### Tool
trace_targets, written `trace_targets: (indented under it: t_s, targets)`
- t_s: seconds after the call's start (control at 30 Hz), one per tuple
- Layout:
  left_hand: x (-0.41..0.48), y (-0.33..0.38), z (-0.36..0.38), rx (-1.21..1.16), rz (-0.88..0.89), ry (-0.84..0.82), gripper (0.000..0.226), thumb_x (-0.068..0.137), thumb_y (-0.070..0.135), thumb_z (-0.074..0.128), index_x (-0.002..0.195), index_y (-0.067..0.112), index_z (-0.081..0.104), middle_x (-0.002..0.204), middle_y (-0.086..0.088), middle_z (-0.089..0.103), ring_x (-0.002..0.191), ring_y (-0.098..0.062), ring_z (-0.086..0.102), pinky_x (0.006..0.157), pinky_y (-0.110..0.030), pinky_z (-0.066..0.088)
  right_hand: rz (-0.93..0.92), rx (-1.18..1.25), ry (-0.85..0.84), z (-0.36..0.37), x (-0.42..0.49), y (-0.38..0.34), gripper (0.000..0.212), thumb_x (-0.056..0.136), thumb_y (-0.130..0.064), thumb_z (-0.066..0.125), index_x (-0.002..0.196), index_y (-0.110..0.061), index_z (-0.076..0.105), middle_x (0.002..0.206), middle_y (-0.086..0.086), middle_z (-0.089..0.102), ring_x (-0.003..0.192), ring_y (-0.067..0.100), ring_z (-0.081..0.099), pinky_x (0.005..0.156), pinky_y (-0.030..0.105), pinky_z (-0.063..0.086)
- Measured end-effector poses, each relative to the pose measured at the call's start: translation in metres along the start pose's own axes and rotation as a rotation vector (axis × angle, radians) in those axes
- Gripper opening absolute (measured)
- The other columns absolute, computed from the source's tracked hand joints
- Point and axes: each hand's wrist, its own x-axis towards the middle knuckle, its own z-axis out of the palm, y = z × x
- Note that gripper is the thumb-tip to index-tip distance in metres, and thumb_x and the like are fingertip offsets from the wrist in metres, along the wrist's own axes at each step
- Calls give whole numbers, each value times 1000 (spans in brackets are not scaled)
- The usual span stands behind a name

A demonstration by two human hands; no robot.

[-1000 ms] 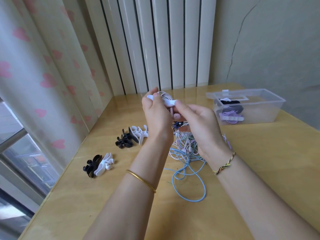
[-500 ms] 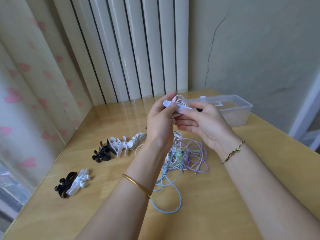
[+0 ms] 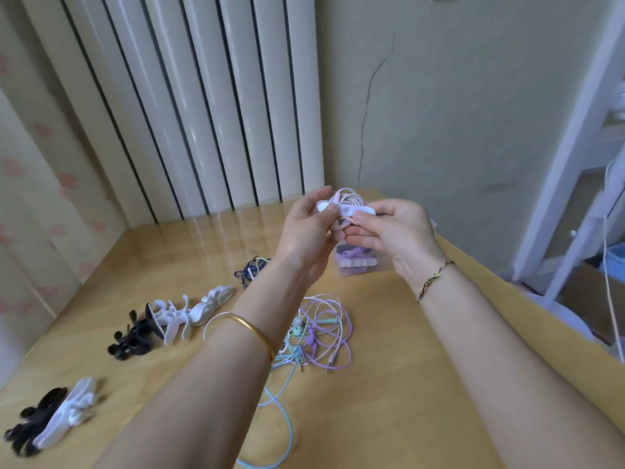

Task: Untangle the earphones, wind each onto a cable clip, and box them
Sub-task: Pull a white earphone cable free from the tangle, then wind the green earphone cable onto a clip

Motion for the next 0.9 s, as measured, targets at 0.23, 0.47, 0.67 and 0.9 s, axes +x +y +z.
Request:
trace_targets:
  t_s: [0.23,0.47,0.67,0.9]
  targets:
    - [55,-2,7,473,23,75,31,97,5,45,126,7,53,119,-10,53,101,-19,52,94,-35,51,-52,-313,132,-36,70,-14,17,85,9,58,72,-2,58,69,18,65,50,15,66,58,25,59]
    - [98,-31,-14,872,15,60,39,88,-9,44,122,4,58,127,-13,55,118,-26,52,100,-39,46,224,-623,-43,-30,138,13,15,84,11,60,98,8,56,70,24,63,48,20,65,58,35,59]
    - [114,-51,-19,1123,135,-37,37,89,0,56,125,6,59,127,-7,59,113,-23,56,82,-18,41,257,-1029,-330,-18,151,34,15,78,4,71,79,-3,57,81,21,69,78,31,70,88,45,54]
    - [131,-74,-21,1468,209,-74,21,87,14,55,89,19,76,98,-3,72,101,-27,57,89,-32,44,145,-1382,-435,-15,147,36,21,86,-20,66,89,0,66,78,9,58,72,21,50,62,26,42]
